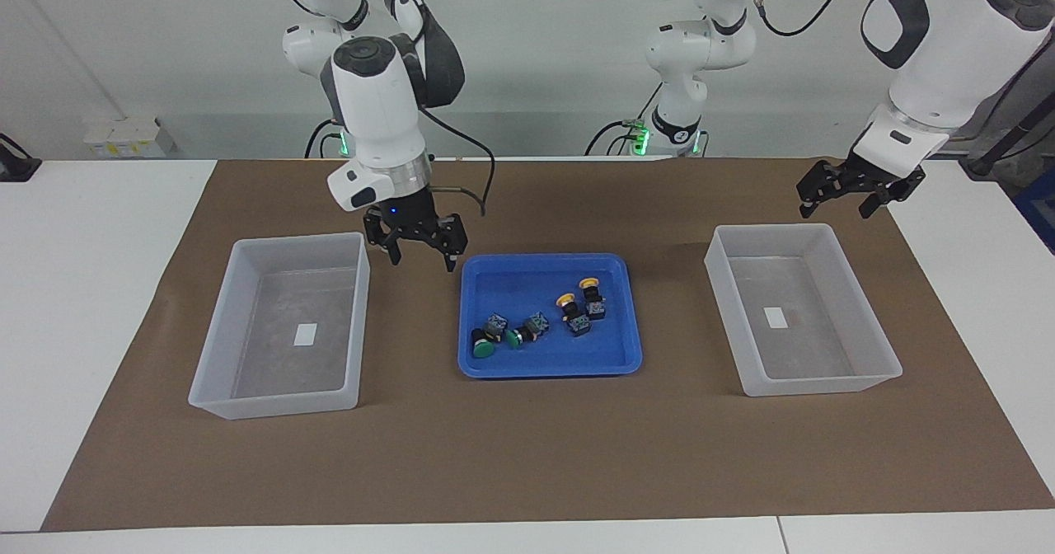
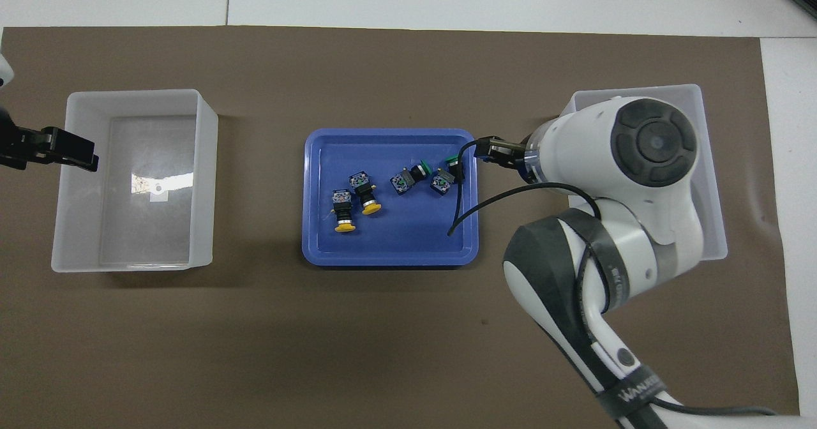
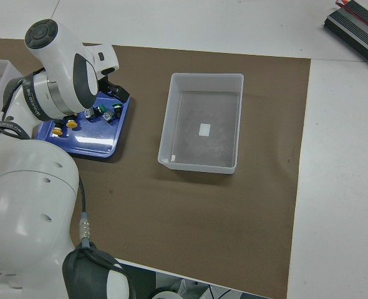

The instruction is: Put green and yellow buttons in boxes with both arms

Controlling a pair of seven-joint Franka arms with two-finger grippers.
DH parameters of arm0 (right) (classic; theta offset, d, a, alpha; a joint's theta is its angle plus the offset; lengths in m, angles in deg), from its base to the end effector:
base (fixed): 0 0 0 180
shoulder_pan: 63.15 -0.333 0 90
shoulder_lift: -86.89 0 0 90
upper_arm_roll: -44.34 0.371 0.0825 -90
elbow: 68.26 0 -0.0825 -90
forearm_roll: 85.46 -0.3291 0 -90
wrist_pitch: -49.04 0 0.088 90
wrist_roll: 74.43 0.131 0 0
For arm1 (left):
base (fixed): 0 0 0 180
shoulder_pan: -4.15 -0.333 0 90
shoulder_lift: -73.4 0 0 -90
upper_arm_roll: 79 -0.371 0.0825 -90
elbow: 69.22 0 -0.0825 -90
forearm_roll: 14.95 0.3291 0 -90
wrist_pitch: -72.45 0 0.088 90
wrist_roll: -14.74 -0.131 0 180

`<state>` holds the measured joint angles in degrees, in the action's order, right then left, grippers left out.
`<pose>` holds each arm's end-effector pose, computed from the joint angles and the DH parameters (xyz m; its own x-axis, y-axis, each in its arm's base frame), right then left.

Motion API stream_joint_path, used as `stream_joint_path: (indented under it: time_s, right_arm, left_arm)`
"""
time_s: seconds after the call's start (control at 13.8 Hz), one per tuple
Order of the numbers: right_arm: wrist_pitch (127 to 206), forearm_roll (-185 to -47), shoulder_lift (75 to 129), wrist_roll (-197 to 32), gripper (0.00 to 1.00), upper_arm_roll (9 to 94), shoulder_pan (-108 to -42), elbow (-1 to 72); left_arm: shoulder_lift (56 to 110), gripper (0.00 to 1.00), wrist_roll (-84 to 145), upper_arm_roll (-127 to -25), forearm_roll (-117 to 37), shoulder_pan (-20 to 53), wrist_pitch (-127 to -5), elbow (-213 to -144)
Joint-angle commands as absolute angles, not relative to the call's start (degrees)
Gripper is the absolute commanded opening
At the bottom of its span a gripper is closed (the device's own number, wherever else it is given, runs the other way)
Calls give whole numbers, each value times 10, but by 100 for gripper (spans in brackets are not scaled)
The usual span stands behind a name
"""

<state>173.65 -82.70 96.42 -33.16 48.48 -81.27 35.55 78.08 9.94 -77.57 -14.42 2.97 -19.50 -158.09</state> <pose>0.5477 0.2181 0.5196 0.9358 -0.3097 0.1683 -0.2954 -0.9496 -0.1047 0.5304 -0.0005 0.6246 0.9957 -0.0883 -0.0284 -0.0885 -0.9961 -0.0048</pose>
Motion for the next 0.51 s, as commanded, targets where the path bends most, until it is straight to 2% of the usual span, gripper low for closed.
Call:
stream_joint_path:
  time_s: [0.0,0.29,0.43]
  right_arm:
    - [1745,-781,1056,-222,100,484,-849,275]
    - [1753,-761,1124,-114,100,484,-889,236]
    - [1748,-723,1184,-7,100,485,-923,172]
  left_arm:
    - [763,100,95,-778,-149,30,-195,-1600]
    - [763,100,96,-778,-149,30,-195,-1600]
    - [763,100,95,-778,-149,30,-195,-1600]
